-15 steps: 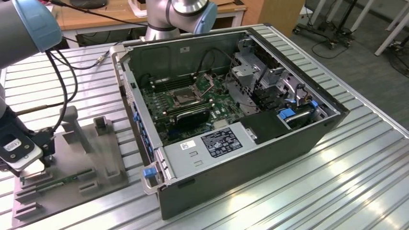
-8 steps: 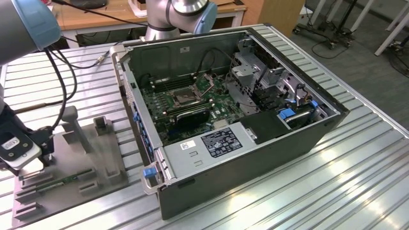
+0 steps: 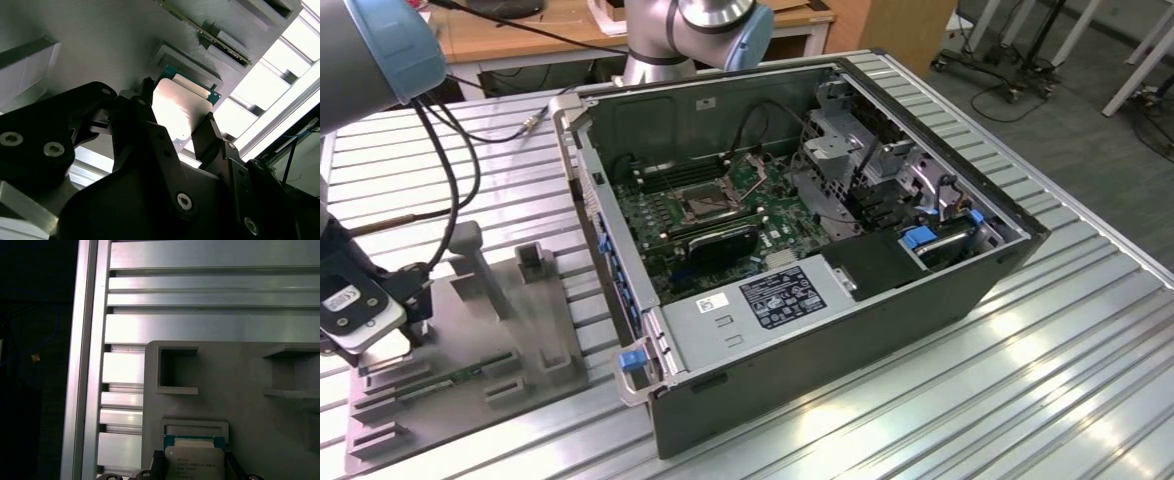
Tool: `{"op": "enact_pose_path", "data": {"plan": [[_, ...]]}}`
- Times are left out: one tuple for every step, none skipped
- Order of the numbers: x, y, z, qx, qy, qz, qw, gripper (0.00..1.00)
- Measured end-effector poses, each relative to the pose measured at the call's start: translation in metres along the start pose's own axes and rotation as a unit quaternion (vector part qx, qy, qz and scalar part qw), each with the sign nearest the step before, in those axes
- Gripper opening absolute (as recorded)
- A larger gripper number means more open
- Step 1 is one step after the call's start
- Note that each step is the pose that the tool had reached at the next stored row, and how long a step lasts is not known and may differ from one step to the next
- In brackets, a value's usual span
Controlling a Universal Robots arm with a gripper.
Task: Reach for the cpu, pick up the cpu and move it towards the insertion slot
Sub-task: 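Pick up the cpu and move it towards the insertion slot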
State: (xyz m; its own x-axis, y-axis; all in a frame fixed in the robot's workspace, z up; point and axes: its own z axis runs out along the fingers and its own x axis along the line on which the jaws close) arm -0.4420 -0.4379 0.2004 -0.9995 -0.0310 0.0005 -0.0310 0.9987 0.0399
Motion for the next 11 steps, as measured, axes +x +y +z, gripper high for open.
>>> {"op": "enact_pose_path", "data": {"plan": [[0.0, 0.0, 0.0, 0.0, 0.0, 0.0, 1.0, 0.55], [0.0, 0.0, 0.0, 0.0, 0.0, 0.0, 1.0, 0.55], [0.0, 0.0, -0.0002, 0.0, 0.0, 0.0, 1.0, 0.55], [-0.0001, 0.0, -0.0007, 0.0001, 0.0002, 0.0, 1.0, 0.55], [-0.0001, 0.0, -0.0013, 0.0001, 0.0002, 0.0, 1.0, 0.55], [-0.0001, 0.0, -0.0017, 0.0, 0.0001, 0.0, 1.0, 0.55], [-0.0001, 0.0001, -0.0024, 0.0, 0.0001, 0.0, 1.0, 0.55], [-0.0001, 0.0001, -0.0032, 0.0, 0.0, 0.0, 1.0, 0.55], [-0.0001, 0.0001, -0.0041, 0.0, 0.0, 0.0, 1.0, 0.55], [-0.0001, 0.0002, -0.0049, 0.0, 0.0, 0.0, 1.0, 0.55], [-0.0001, 0.0002, -0.0059, 0.0, 0.0, 0.0, 1.0, 0.55]]}}
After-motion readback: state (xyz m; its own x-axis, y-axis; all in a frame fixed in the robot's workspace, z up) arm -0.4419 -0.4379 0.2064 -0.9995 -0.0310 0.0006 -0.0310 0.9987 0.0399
